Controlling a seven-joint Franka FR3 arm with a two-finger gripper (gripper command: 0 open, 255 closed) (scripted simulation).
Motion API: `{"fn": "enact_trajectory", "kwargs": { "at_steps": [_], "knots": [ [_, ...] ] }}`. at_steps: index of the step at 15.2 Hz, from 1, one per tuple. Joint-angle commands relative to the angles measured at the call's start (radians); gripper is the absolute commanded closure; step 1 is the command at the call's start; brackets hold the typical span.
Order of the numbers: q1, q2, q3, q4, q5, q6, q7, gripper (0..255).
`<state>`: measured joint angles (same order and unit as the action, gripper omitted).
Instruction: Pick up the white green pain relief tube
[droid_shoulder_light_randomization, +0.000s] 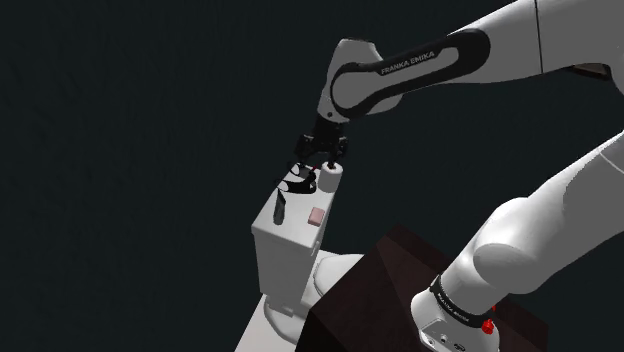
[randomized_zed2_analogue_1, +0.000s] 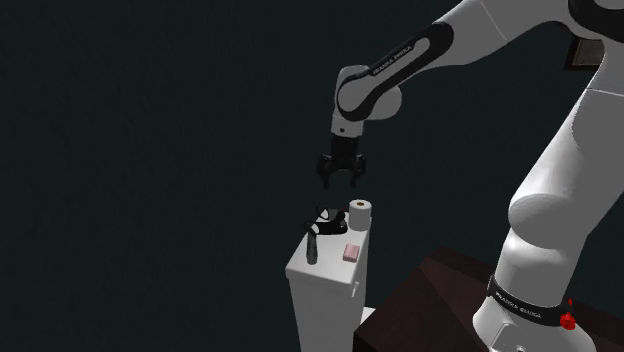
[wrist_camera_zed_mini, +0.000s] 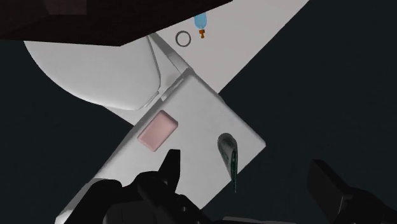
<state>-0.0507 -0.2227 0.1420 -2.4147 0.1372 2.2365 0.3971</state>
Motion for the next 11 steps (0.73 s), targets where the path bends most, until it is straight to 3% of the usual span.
{"fn": "enact_trajectory", "kwargs": {
  "at_steps": [1, 11],
  "knots": [
    [-0.002, 0.072, 0.012, 0.012, -0.006, 0.056, 0.037, 0],
    [0.001, 0.463, 0.004, 0.165, -0.076, 0.268, 0.203, 0]
  ]
}}
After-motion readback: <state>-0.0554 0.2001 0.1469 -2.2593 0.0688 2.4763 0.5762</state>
